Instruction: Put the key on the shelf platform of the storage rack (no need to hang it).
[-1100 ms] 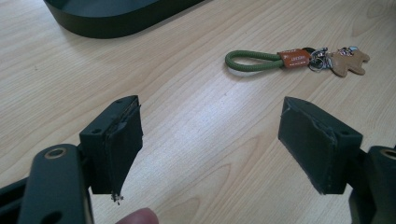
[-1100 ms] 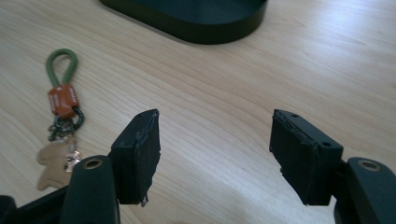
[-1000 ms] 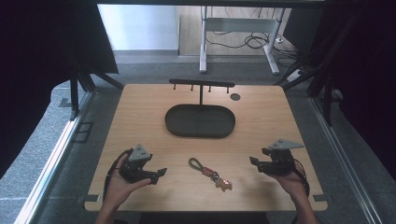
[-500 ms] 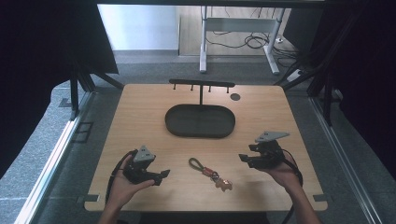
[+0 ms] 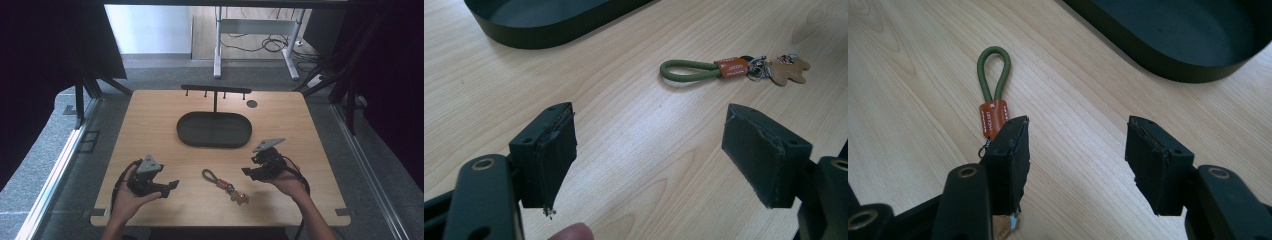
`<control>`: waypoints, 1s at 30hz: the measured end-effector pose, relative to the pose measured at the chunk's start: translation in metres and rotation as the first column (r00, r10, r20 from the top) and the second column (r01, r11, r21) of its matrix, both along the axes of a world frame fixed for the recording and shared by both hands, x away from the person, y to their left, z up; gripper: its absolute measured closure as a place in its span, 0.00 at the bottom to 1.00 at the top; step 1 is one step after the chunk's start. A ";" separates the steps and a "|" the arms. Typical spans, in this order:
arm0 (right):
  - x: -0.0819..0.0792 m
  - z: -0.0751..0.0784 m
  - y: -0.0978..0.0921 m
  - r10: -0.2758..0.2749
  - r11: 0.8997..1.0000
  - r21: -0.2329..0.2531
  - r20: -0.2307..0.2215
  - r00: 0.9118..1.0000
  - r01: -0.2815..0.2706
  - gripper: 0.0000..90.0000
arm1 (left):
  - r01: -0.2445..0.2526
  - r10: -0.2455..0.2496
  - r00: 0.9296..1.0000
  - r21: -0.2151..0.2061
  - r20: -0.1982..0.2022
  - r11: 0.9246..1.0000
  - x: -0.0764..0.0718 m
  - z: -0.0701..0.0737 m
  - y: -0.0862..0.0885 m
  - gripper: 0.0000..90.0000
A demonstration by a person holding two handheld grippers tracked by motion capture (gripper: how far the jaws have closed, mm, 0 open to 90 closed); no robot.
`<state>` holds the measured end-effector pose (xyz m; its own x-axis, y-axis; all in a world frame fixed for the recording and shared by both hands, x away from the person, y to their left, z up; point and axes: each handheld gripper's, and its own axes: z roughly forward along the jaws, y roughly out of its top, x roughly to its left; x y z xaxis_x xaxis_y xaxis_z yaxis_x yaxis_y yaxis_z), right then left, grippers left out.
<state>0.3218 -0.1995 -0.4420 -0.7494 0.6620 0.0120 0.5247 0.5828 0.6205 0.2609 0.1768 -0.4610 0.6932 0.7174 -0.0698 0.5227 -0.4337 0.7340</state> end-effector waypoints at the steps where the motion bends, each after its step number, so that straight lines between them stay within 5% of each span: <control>1: 0.000 0.000 0.000 0.000 1.000 0.000 0.000 1.000 0.000 0.48 | 0.000 0.000 1.000 0.000 0.000 1.000 0.000 0.000 0.000 0.25; 9: 0.001 0.001 0.009 0.036 0.998 -0.048 -0.004 0.999 -0.036 0.51 | -0.004 0.004 1.000 0.004 -0.005 1.000 0.001 -0.001 0.000 0.25; 30: -0.001 -0.001 0.028 0.084 0.994 -0.074 -0.018 0.996 -0.085 0.51 | 0.003 -0.003 1.000 0.008 -0.005 1.000 0.000 -0.001 -0.003 0.25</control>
<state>0.3205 -0.1720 -0.4428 -0.8026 0.5961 -0.0235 0.4809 0.6698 0.5658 0.2608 0.1741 -0.4622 0.6953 0.7156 -0.0676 0.5252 -0.4415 0.7275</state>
